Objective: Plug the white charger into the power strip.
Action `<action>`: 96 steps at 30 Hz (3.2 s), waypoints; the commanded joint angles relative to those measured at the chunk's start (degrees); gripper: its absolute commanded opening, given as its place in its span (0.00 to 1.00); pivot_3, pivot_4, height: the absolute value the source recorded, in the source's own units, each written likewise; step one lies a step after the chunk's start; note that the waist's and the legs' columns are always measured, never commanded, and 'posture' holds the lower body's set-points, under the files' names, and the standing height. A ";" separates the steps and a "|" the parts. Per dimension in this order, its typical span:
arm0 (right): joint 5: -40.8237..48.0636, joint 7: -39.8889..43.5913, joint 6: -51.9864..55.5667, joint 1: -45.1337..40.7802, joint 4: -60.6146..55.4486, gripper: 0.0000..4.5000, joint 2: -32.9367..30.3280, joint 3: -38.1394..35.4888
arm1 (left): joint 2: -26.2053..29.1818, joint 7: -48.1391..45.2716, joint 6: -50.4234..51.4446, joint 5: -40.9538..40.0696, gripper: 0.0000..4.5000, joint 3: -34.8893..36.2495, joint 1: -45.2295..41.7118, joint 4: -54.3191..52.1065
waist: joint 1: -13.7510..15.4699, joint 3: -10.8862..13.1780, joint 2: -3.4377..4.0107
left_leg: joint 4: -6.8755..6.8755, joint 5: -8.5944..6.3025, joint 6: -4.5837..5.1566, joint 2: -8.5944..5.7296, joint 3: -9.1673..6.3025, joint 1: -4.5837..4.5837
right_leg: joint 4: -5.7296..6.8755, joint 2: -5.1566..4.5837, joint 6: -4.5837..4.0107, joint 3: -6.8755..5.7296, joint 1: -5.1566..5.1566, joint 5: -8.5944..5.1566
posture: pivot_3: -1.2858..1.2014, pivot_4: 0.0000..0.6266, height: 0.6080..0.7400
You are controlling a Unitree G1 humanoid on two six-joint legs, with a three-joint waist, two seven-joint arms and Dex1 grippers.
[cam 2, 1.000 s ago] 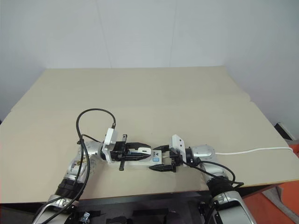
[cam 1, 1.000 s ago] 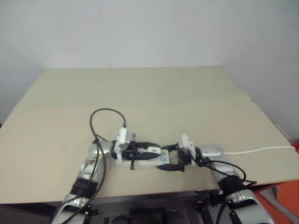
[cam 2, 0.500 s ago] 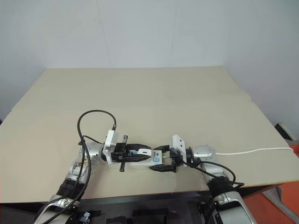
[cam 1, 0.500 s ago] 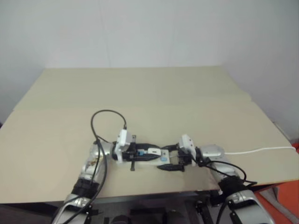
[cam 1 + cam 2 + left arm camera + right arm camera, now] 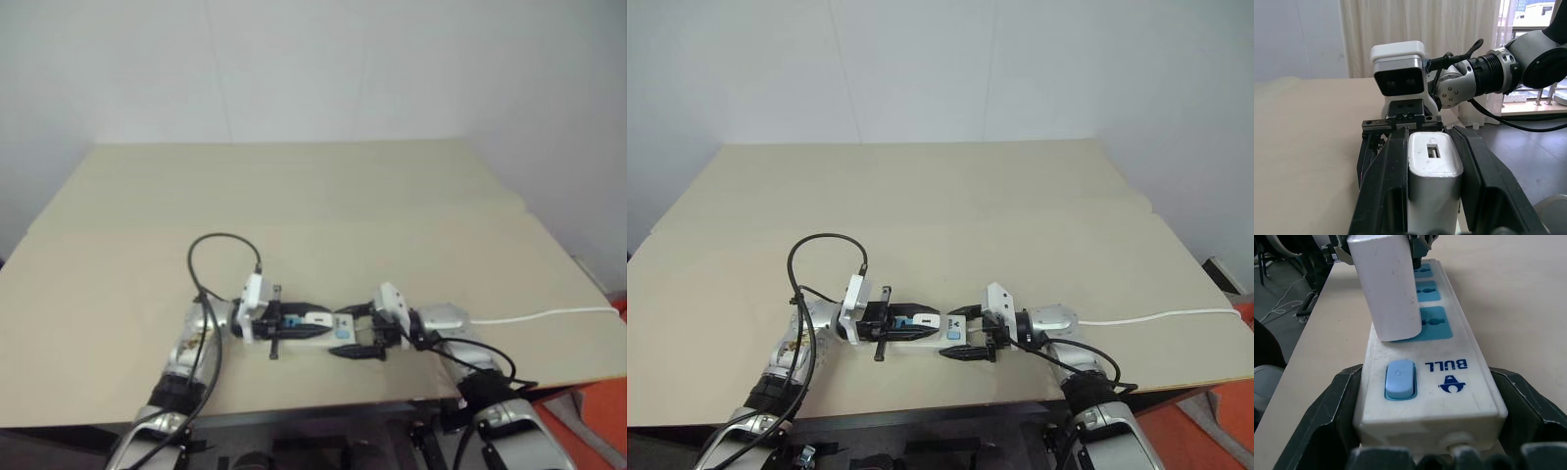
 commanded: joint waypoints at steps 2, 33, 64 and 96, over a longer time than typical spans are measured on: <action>0.09 0.90 0.85 0.35 -1.07 0.76 -0.76 0.50 | 3.24 -0.51 -0.68 1.36 0.23 1.35 0.48 1.91 | -0.03 -0.01 0.01 | -0.01 0.00 0.00 0.00 0.00 0.01 | 0.00 0.00 0.00 0.00 0.00 0.00 | 0.52 0.24 1.00; 0.43 0.49 1.24 1.28 -2.46 0.76 -1.51 0.78 | 2.37 -1.64 -4.56 3.40 0.23 -2.10 -1.12 8.26 | 0.33 -0.31 0.34 | -0.16 -0.01 0.02 0.00 0.16 0.34 | -0.09 0.01 0.01 0.16 0.24 -0.01 | 0.52 0.24 1.00; 0.31 0.40 1.27 0.74 -1.97 0.76 -0.22 1.32 | 5.14 0.76 1.26 3.58 0.99 -1.40 -3.05 3.16 | 0.25 -0.45 0.50 | -0.20 -0.02 0.03 0.00 0.19 0.43 | -0.17 0.03 0.02 0.14 0.37 -0.01 | 0.52 0.24 1.00; 10.73 -3.21 9.37 10.65 -24.66 0.99 -17.24 -12.75 | 33.68 -5.10 10.95 3.76 1.00 7.40 -1.80 -8.16 | 1.67 -0.38 0.49 | -0.17 -0.03 0.05 0.00 0.43 -0.14 | -0.27 -0.02 0.02 0.00 -0.10 -0.01 | 0.52 0.24 1.00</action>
